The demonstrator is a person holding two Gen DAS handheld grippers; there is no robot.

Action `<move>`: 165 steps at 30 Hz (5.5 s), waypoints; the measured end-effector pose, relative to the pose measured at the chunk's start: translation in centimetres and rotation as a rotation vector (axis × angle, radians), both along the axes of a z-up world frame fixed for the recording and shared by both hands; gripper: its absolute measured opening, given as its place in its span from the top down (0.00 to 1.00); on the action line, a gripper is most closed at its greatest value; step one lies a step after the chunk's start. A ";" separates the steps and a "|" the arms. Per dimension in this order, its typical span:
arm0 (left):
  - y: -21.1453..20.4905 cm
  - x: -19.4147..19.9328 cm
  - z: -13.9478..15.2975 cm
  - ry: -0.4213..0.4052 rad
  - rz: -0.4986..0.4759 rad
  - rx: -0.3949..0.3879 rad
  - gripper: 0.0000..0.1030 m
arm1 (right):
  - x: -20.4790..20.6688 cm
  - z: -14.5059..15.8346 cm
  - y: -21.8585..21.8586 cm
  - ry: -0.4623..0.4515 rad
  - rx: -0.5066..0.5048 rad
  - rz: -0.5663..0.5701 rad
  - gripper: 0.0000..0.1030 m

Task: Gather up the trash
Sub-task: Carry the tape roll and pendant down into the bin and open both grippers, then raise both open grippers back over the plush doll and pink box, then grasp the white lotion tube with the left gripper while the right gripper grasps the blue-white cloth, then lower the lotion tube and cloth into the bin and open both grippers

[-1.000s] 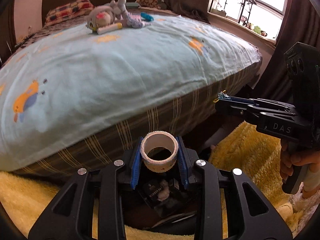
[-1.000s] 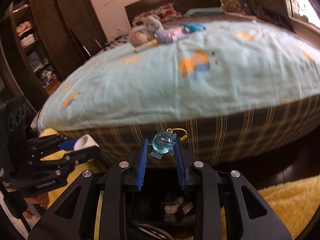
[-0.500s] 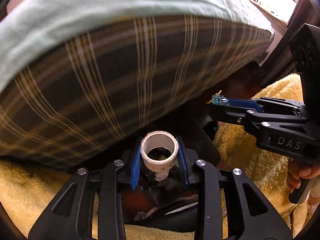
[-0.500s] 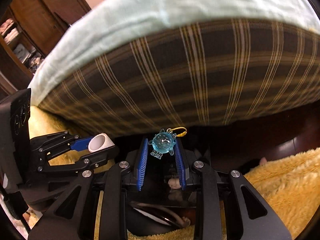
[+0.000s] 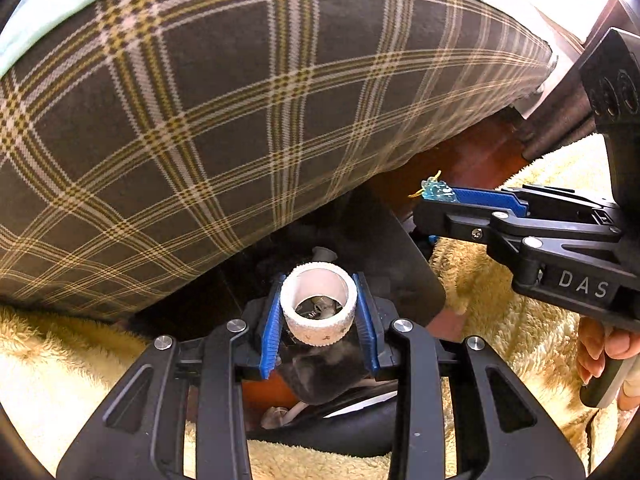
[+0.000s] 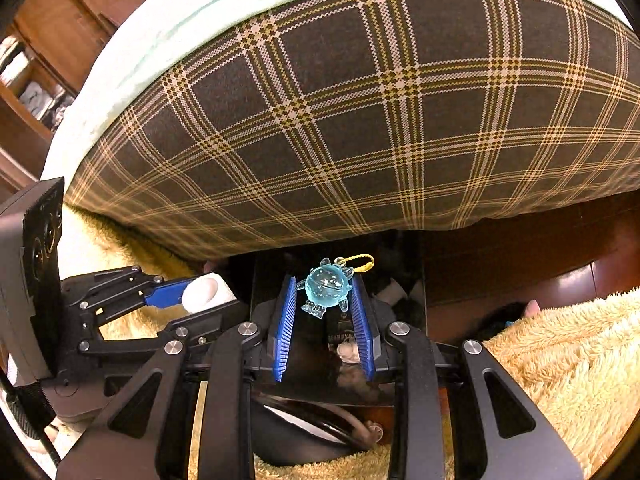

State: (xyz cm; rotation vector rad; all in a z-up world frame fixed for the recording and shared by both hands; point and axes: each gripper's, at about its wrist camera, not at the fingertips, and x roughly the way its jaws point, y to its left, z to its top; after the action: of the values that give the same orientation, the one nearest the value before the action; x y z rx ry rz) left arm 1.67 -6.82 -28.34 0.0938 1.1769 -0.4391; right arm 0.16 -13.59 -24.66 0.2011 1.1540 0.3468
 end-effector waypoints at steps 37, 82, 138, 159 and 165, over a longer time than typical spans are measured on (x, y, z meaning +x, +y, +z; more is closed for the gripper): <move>6.3 4.3 19.6 -0.496 0.119 0.043 0.11 | 8.9 19.3 -2.6 -0.419 -0.046 -0.083 0.18; 2.3 25.6 16.4 -0.294 0.287 0.041 0.11 | 22.1 18.0 -4.4 -0.377 -0.116 -0.136 0.68; 5.1 -1.6 12.3 -0.344 0.067 -0.087 0.37 | -1.5 11.2 -3.2 -0.308 0.100 0.021 0.68; 2.7 -0.2 0.5 -0.053 0.038 0.011 0.37 | 0.0 -1.0 -1.6 0.018 0.023 -0.012 0.68; 1.5 -0.1 -0.1 -0.034 0.000 0.026 0.37 | 0.2 -2.0 -1.2 0.032 0.024 -0.005 0.66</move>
State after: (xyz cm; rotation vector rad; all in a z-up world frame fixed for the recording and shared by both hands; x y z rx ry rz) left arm 1.53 -5.27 -28.41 0.1235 1.1492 -0.4206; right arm 0.34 -14.82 -26.62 0.2311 1.1813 0.3540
